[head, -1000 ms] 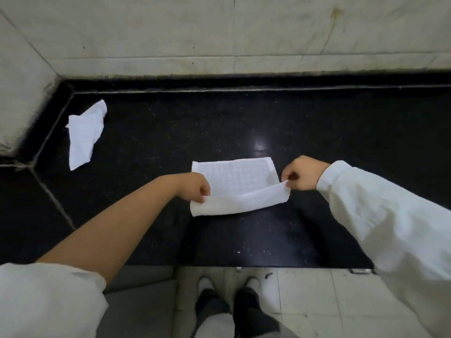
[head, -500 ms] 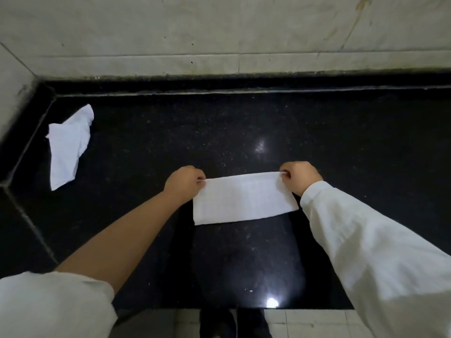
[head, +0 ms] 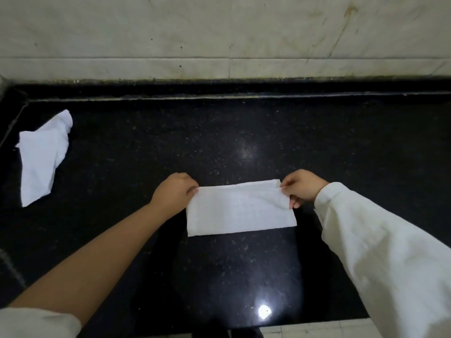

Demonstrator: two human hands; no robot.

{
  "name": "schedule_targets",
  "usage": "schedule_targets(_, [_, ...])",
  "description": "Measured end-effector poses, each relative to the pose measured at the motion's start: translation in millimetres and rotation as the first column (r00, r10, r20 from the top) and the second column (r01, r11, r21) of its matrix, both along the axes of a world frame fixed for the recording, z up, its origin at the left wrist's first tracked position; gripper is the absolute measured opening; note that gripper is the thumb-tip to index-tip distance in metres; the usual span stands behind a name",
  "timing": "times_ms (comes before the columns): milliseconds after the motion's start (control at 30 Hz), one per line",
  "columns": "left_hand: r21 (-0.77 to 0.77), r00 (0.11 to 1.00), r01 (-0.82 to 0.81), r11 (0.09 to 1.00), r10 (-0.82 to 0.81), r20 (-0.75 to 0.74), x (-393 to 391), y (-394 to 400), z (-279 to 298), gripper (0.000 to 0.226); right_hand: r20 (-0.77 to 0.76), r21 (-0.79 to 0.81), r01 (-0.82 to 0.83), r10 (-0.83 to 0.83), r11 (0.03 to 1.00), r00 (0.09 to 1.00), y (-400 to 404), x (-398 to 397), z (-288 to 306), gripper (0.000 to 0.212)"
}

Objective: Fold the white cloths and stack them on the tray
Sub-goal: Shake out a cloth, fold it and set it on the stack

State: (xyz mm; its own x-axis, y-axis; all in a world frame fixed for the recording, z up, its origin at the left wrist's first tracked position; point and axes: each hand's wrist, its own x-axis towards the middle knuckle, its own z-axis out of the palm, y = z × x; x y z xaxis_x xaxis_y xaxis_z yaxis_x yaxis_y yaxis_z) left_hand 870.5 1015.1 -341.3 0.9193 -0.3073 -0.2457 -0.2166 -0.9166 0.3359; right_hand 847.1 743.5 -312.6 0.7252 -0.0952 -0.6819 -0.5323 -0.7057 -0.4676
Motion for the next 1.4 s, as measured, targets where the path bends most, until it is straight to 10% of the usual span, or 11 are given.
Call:
schedule_targets(267, [0.165, 0.997, 0.058, 0.985, -0.067, 0.049, 0.4, -3.3, -3.6, 0.029, 0.191, -0.550, -0.228, 0.387, 0.804, 0.902, 14.7, -1.0, -17.9, 0.032])
schedule_targets(667, [0.326, 0.991, 0.133, 0.936, -0.135, -0.016, 0.7, -7.7, 2.8, 0.020, 0.159, -0.627, -0.309, 0.506, 0.715, 0.848, 22.2, 2.1, -15.0, 0.030])
schedule_targets(800, [0.162, 0.990, -0.042, 0.986, 0.019, 0.142, 11.2, -1.0, 24.9, 0.019, 0.402, -0.576, -0.145, 0.433, 0.805, 0.807, 16.7, 8.8, 5.1, 0.026])
schedule_targets(1033, [0.002, 0.783, 0.178, 0.984, -0.142, 0.606, 19.8, 19.1, 47.9, 0.030, 0.784, -0.549, 0.031, 0.501, 0.835, 0.367, 7.9, 12.1, 25.6, 0.030])
schedule_targets(1133, [0.102, 0.793, 0.247, 0.964, -0.262, 0.550, 9.1, 19.7, 22.1, 0.019, 0.665, -0.652, -0.056, 0.606, 0.756, 0.436, 7.4, 0.7, 1.3, 0.025])
schedule_targets(1267, [0.312, 0.922, 0.317, 0.895, -0.369, 0.121, -8.0, 10.2, -4.0, 0.021, 0.343, -0.619, -0.316, 0.609, 0.719, 0.716, 8.0, -17.1, -24.7, 0.024])
schedule_targets(1400, [0.132, 0.891, 0.330, 0.935, -0.355, 0.282, -7.6, 12.5, -7.6, 0.015, 0.357, -0.619, -0.183, 0.481, 0.764, 0.801, 5.8, -13.3, -19.4, 0.029])
